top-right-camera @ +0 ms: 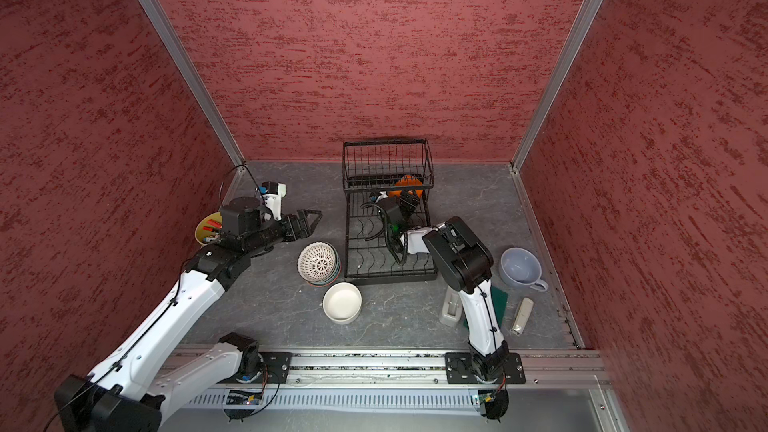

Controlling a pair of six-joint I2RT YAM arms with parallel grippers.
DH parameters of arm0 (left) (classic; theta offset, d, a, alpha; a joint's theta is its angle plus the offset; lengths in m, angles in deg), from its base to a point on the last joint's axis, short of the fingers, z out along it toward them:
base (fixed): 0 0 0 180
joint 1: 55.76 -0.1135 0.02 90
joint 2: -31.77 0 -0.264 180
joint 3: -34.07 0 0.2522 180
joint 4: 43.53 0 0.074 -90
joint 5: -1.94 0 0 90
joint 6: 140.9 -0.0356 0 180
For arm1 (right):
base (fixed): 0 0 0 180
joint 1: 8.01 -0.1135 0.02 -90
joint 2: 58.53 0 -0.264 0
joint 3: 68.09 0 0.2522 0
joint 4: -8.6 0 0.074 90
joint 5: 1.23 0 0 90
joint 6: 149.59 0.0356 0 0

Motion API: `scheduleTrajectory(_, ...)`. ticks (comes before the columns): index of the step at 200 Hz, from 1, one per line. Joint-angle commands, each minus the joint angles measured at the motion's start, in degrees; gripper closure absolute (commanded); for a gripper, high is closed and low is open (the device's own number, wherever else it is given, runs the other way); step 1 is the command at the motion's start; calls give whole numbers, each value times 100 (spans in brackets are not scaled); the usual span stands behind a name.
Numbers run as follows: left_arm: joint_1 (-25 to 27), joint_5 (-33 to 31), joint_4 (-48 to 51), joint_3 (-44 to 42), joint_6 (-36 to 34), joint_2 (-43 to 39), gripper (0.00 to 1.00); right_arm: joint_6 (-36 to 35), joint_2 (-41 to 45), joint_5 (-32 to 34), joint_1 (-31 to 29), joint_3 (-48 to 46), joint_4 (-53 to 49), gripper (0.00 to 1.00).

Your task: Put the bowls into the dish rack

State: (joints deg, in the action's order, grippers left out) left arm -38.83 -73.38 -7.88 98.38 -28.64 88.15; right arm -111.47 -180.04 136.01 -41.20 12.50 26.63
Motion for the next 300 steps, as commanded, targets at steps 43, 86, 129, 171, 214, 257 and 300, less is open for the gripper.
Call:
scheduleTrajectory(43,-40,68,-158,35,2,-3,0,16,-74,74,26,138,80,2)
scheduleTrajectory(86,-45,62,-160,-5,26,-10,0,302,-72,49,27,206,-197,1)
scheduleTrajectory(129,-40,2,-150,0,10,-20,0,888,35,-137,28,347,-769,1)
scheduleTrajectory(171,-40,-3,-115,8,-4,-17,0,1460,228,-398,24,475,-1227,1)
scheduleTrajectory(214,-41,-28,-80,8,-28,-39,0,1931,270,-662,19,511,-1598,1)
scheduleTrajectory(257,-44,-61,-55,26,-38,-39,0,2271,319,-826,21,489,-1724,1)
scheduleTrajectory(300,-40,-77,-52,32,-29,-22,0,2604,439,-1167,7,539,-1941,1)
